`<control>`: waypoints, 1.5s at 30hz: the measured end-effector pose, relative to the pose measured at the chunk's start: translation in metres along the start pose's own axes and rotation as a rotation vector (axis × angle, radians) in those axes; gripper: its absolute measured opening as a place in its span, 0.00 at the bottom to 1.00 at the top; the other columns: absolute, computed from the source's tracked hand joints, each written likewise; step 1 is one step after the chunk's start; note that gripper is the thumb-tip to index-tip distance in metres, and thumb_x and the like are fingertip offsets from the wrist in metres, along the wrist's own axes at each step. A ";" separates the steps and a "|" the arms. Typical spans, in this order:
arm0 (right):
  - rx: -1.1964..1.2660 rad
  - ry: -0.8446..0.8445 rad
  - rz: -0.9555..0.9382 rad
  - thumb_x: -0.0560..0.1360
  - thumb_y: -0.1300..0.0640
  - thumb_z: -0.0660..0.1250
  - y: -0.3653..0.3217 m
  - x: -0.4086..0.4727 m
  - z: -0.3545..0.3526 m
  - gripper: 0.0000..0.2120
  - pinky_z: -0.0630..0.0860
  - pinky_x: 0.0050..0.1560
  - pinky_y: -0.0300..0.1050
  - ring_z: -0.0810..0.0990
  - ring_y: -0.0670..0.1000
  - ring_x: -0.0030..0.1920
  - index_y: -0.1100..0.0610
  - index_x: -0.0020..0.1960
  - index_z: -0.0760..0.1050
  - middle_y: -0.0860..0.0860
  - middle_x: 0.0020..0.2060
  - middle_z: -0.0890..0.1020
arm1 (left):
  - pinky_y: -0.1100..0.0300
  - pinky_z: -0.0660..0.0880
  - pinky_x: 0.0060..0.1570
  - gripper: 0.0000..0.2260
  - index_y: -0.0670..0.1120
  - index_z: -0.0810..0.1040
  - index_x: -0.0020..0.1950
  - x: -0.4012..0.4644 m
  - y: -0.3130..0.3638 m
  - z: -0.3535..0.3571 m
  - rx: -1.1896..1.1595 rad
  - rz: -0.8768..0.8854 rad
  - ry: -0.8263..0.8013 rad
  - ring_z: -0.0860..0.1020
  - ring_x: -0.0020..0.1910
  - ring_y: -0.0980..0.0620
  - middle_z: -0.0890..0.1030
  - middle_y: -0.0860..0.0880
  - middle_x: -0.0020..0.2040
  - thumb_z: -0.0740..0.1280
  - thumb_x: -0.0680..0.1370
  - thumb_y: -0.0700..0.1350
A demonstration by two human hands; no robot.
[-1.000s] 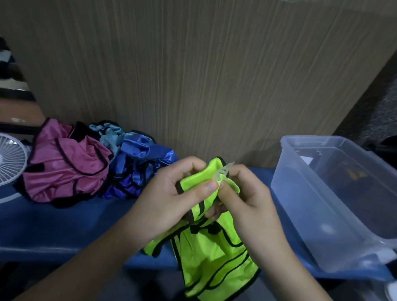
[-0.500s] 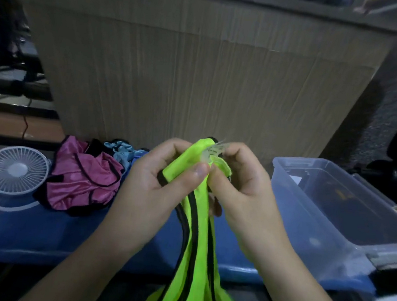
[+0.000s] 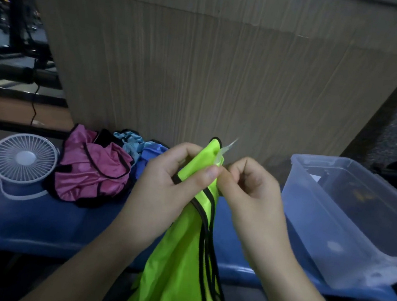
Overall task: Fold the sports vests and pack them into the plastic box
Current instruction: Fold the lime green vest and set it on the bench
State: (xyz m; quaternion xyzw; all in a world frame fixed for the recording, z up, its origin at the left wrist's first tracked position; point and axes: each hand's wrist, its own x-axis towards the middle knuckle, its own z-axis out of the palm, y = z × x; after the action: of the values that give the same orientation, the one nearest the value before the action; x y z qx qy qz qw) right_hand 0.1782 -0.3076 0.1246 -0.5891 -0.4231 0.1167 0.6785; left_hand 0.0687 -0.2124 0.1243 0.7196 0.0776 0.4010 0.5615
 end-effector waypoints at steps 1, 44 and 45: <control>0.027 -0.022 -0.009 0.78 0.61 0.69 0.002 -0.001 0.000 0.14 0.66 0.34 0.39 0.67 0.46 0.33 0.60 0.37 0.67 0.52 0.30 0.70 | 0.59 0.76 0.48 0.05 0.48 0.82 0.51 0.000 -0.003 -0.002 0.008 -0.016 -0.013 0.79 0.45 0.53 0.83 0.47 0.46 0.70 0.78 0.48; -0.201 0.250 0.079 0.75 0.71 0.55 0.026 0.014 -0.078 0.21 0.80 0.38 0.63 0.76 0.54 0.35 0.51 0.48 0.82 0.51 0.33 0.79 | 0.51 0.73 0.56 0.20 0.52 0.87 0.52 0.000 -0.013 -0.099 0.182 -0.290 0.164 0.81 0.50 0.46 0.86 0.44 0.52 0.59 0.81 0.33; -0.188 0.246 0.092 0.76 0.71 0.55 0.027 0.015 -0.077 0.22 0.81 0.38 0.61 0.78 0.54 0.37 0.52 0.48 0.83 0.55 0.36 0.81 | 0.52 0.75 0.59 0.20 0.50 0.87 0.51 0.000 -0.013 -0.100 0.150 -0.333 0.136 0.83 0.53 0.48 0.86 0.44 0.53 0.58 0.81 0.33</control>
State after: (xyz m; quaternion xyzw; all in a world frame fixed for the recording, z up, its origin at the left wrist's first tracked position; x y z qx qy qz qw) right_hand 0.2513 -0.3447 0.1108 -0.6787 -0.3181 0.0346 0.6610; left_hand 0.0063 -0.1332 0.1172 0.7079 0.2629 0.3433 0.5585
